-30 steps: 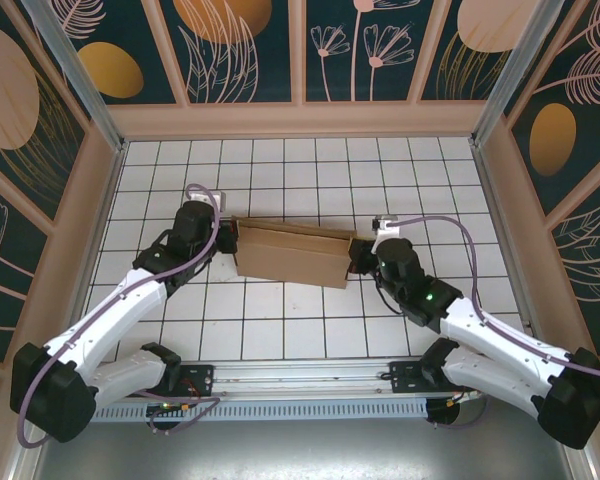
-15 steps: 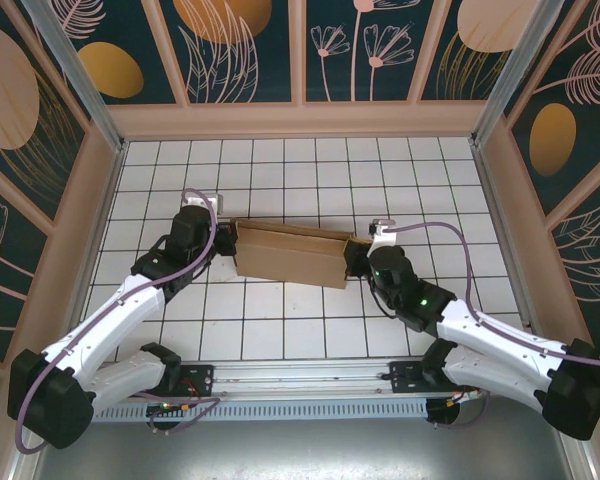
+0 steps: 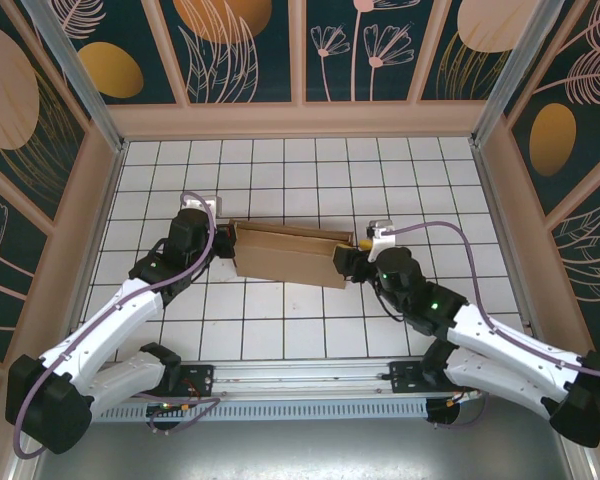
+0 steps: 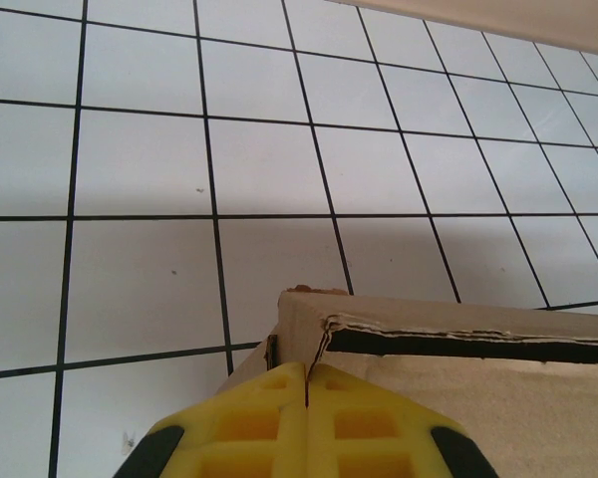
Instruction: Fold the paper box
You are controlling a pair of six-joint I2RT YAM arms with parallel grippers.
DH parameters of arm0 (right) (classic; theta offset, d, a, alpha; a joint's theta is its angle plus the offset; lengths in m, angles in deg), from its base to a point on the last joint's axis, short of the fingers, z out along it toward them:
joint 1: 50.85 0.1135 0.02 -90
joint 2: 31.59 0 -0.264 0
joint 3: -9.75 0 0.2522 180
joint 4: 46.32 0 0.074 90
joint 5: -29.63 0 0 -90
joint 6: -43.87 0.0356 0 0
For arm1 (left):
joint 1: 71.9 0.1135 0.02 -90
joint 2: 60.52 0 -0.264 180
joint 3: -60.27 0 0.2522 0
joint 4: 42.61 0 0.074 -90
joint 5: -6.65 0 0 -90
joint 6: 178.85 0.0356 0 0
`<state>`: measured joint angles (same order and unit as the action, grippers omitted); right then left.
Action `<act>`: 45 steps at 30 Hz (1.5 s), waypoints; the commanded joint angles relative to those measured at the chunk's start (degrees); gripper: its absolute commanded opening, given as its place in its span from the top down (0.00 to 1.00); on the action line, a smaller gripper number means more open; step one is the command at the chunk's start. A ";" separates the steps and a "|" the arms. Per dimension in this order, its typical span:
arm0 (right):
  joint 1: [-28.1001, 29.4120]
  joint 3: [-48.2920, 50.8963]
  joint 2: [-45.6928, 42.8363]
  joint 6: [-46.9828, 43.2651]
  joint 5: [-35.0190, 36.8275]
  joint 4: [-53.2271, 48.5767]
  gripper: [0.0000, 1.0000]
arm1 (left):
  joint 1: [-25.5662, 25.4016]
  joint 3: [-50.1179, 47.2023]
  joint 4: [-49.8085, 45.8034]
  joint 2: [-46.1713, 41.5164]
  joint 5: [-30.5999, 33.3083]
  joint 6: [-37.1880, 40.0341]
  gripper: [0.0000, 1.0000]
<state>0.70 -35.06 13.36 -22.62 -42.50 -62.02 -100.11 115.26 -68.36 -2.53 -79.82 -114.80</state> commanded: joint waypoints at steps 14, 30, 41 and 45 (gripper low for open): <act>-21.25 -4.80 -4.24 1.89 -23.24 -5.78 1.00 | -0.39 -1.72 -0.57 -0.82 -0.07 3.19 1.00; -23.60 4.56 3.29 10.51 -40.85 4.08 1.00 | -0.38 -2.54 1.77 -0.21 -0.82 4.31 1.00; -20.56 1.50 8.04 4.27 -36.12 2.32 1.00 | -0.42 -3.92 2.94 -1.75 -1.24 5.42 1.00; -16.78 -1.91 7.28 -0.30 -27.01 -5.14 1.00 | -0.39 -4.23 3.02 -2.00 -1.24 5.62 1.00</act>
<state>-18.44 -34.43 20.77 -18.34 -74.87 -60.62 -99.95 112.23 -64.97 -4.36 -78.32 -110.28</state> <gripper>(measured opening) 0.050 0.050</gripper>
